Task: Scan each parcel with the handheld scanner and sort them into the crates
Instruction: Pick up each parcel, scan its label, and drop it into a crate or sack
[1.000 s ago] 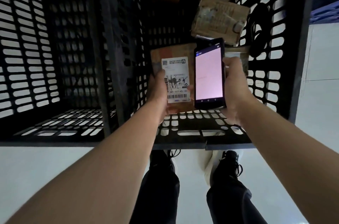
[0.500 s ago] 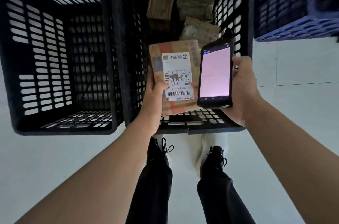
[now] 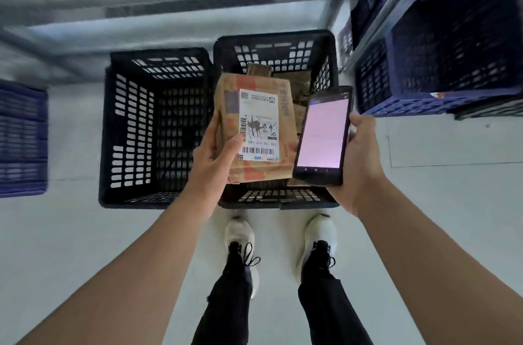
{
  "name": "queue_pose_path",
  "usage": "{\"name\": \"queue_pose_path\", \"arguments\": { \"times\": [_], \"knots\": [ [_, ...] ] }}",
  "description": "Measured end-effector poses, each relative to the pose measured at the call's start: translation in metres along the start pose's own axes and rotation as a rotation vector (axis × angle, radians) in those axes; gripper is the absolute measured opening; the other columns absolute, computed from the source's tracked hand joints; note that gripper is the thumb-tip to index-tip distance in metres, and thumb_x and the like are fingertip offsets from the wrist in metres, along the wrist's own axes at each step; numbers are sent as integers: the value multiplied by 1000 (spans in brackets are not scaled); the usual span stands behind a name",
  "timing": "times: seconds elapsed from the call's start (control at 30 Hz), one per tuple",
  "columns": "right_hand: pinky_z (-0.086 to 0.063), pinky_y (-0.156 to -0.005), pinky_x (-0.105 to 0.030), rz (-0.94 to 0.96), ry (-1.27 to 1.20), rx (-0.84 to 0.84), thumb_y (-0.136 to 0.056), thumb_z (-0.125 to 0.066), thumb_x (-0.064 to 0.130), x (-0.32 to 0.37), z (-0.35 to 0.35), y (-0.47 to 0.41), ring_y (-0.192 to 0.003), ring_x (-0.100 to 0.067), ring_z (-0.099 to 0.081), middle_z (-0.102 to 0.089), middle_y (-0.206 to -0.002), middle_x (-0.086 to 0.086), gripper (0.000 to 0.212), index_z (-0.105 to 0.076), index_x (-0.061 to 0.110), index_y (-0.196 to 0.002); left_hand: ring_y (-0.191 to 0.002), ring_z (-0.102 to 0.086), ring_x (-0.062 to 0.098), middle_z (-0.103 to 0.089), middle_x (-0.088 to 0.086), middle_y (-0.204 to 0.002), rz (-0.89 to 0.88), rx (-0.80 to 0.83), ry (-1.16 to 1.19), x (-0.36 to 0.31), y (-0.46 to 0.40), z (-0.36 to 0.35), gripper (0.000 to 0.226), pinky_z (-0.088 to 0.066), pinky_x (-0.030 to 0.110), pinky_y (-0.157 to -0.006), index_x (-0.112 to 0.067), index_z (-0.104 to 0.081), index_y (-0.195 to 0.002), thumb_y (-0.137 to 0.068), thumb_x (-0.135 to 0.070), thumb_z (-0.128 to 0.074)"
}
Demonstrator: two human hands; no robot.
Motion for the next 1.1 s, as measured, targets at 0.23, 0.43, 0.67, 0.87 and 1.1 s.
{"name": "queue_pose_path", "arguments": {
  "times": [0.23,0.43,0.67,0.87,1.1],
  "knots": [
    [-49,-88,-48,139,22,70,-101,-32,46,58,-47,104,-95,-38,-67,-73,-105,-22,51,-71,15,-111,-114,-74,15,-76,-11,-126,-89,-6,-8,-103,67,22,54,-65,40,-88,-50,-42,-152,-108,-20,-53],
    [-52,-84,-44,287,19,141,-102,-29,50,87,-92,208,-97,-36,-70,-75,-115,-20,57,-71,14,-117,-123,-71,28,-72,2,-136,-192,78,1,-195,140,54,64,-57,61,-98,-37,-42,-156,-93,-29,-47],
    [-56,-82,-43,466,6,191,-105,-27,47,118,-139,350,-94,-35,-69,-76,-118,-20,57,-72,13,-116,-122,-71,17,-71,-9,-137,-432,109,-37,-301,233,81,65,-54,52,-102,-55,-17,-163,-111,-26,-45],
    [-51,-80,-42,634,8,308,-104,-25,46,149,-170,464,-83,-31,-65,-72,-100,-16,65,-83,22,-87,-118,-71,5,-64,-8,-140,-702,211,-172,-396,326,88,70,-61,22,-87,-73,-11,-144,-111,-23,-48],
    [-47,-83,-44,734,-28,488,-103,-27,43,187,-178,581,-95,-36,-58,-61,-112,-22,57,-61,4,-126,-120,-58,-17,-47,-9,-159,-912,214,-378,-489,430,70,66,-50,5,-90,-68,-6,-149,-111,-31,-45]
  ]
}}
Point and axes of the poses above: each hand's wrist, its own y-axis away from the middle knuckle, its own z-axis out of the back of the hand, x = y × z, the point moved 4 cm from there along -y, towards the middle knuckle
